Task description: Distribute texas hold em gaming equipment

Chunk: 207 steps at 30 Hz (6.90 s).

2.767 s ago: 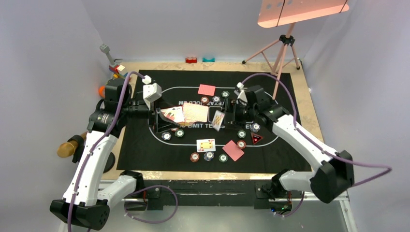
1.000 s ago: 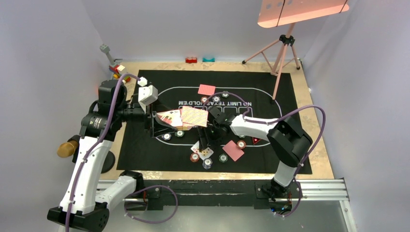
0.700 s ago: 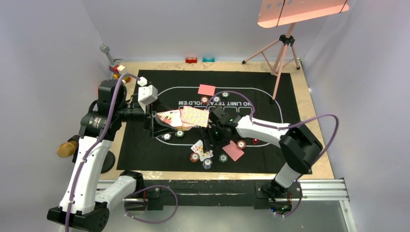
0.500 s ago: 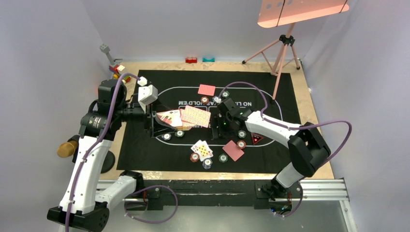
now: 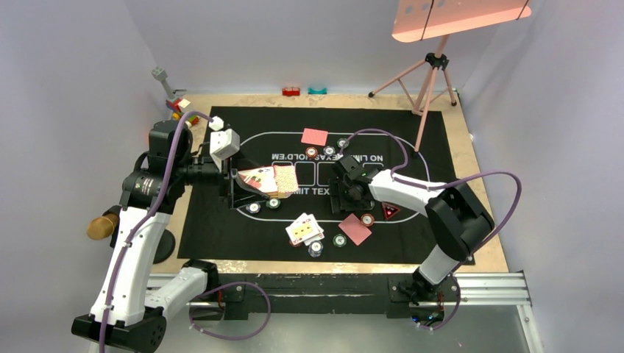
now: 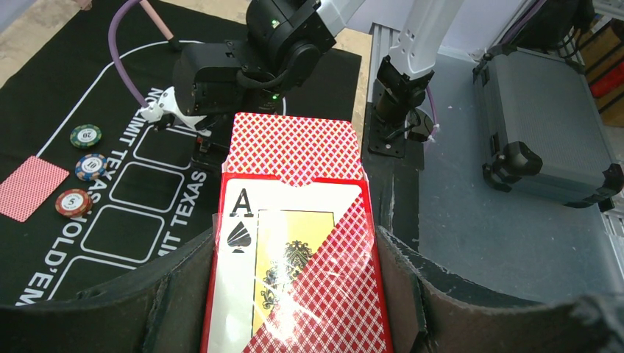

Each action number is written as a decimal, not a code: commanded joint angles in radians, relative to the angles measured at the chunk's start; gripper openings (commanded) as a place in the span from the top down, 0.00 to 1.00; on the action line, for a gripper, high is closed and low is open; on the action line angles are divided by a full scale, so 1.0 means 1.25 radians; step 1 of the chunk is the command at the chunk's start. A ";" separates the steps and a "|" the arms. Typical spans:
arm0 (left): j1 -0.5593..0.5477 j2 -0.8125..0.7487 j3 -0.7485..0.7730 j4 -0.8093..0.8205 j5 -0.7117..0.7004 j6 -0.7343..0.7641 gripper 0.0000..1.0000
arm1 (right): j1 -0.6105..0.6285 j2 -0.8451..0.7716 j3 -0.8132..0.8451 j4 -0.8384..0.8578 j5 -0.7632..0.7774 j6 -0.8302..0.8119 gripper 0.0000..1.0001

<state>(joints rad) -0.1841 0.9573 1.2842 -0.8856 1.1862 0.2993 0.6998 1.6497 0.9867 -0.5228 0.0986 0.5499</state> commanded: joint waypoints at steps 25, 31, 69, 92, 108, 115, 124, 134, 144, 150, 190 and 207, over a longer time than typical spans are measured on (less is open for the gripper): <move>0.002 0.000 0.037 0.030 0.051 -0.009 1.00 | 0.129 -0.125 -0.119 0.002 -0.229 0.068 0.51; 0.002 0.001 0.033 0.048 0.052 -0.020 1.00 | 0.133 -0.131 -0.007 -0.070 -0.174 0.040 0.47; 0.001 -0.001 -0.085 0.298 0.043 -0.159 1.00 | 0.010 -0.282 0.131 0.609 -0.699 0.440 0.02; -0.006 0.060 -0.024 0.051 -0.059 0.124 0.75 | 0.086 -0.137 0.151 0.778 -0.669 0.584 0.89; -0.092 0.048 -0.032 -0.125 -0.286 0.458 0.00 | 0.080 -0.065 0.153 0.681 -0.674 0.528 1.00; -0.135 0.059 -0.034 -0.126 -0.324 0.460 0.00 | 0.075 -0.059 0.164 0.631 -0.668 0.499 1.00; -0.155 0.083 -0.064 -0.069 -0.428 0.432 0.01 | 0.073 -0.059 0.170 0.603 -0.661 0.477 1.00; -0.190 0.087 -0.072 -0.062 -0.463 0.412 0.27 | 0.069 -0.055 0.168 0.605 -0.647 0.485 1.00; -0.197 0.073 -0.065 -0.079 -0.453 0.348 0.75 | 0.058 -0.082 0.175 0.537 -0.626 0.440 0.67; -0.197 0.071 -0.051 -0.078 -0.443 0.309 0.88 | 0.036 -0.127 0.163 0.445 -0.608 0.366 0.42; -0.196 0.071 -0.036 -0.043 -0.428 0.278 1.00 | -0.047 -0.182 0.137 0.241 -0.616 0.225 0.75; -0.196 0.068 -0.043 -0.043 -0.423 0.268 1.00 | -0.072 -0.237 0.126 0.233 -0.622 0.229 0.89</move>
<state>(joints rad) -0.4267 1.0664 1.2041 -0.9886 0.6098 0.6586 0.6258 1.4151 1.1492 -0.2241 -0.6727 0.8547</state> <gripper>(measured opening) 0.710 0.109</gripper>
